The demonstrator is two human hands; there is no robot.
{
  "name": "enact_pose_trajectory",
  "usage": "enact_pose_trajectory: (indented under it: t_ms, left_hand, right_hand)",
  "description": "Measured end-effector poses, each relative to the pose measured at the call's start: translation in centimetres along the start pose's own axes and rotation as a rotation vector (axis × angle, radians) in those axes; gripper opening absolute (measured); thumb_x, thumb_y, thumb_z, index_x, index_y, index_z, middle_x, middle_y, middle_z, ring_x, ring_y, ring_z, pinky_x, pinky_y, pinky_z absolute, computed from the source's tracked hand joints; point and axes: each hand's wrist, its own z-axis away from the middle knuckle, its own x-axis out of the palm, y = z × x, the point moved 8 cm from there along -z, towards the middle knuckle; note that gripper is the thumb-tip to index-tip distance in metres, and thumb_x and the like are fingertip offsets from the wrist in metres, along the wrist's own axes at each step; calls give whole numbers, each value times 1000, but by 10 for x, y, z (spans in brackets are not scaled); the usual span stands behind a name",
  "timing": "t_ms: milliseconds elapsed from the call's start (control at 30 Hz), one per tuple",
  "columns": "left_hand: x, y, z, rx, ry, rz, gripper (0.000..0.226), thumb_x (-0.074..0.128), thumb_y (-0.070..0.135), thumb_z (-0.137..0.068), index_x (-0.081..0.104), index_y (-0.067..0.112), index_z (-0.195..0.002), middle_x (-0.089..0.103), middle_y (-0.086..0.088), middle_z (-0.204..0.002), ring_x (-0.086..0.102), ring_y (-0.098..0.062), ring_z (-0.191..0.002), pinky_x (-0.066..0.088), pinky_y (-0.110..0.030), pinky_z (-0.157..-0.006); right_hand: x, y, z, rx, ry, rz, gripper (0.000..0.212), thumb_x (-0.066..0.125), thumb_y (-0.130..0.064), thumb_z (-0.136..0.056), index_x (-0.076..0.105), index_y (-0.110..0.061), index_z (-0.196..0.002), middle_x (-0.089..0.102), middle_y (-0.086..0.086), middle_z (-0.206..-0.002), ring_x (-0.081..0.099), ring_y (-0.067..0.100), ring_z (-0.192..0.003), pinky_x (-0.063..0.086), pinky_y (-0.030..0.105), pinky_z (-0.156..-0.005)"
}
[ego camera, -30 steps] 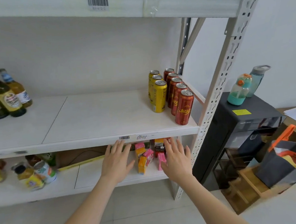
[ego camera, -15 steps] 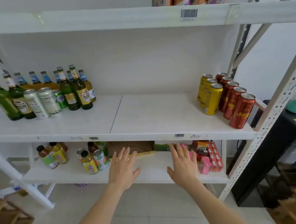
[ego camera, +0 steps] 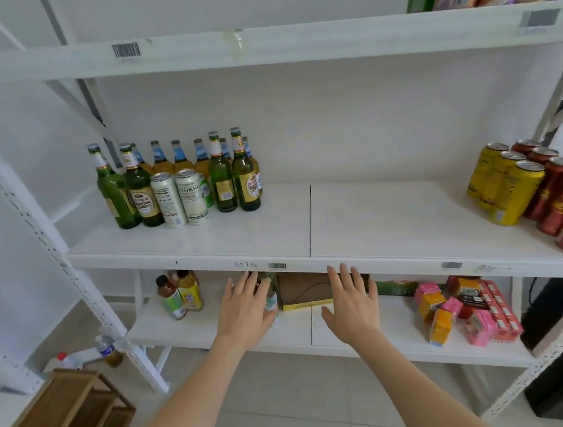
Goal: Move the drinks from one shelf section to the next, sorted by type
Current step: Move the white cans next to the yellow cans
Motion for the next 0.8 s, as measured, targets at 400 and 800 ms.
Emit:
enact_pose_trajectory:
  t_ms: [400, 800]
  left_hand:
    - [-9, -143, -62, -46, 14, -24, 69, 41, 53, -98, 17, 23, -155, 17, -8, -164, 10, -26, -152, 8, -50, -123]
    - [-22, -307, -125, -54, 153, 32, 70, 48, 53, -94, 22, 22, -152, 26, -5, -161, 19, -26, -149, 19, -49, -121]
  right_hand:
    - [8, -127, -110, -46, 30, 4, 81, 44, -53, -95, -3, -24, -155, 2, 6, -164, 0, 29, -151, 5, 53, -119]
    - [10, -266, -214, -43, 108, -12, 81, 46, -55, -93, 3, -24, -154, 6, 5, -164, 6, 28, -150, 8, 52, -119]
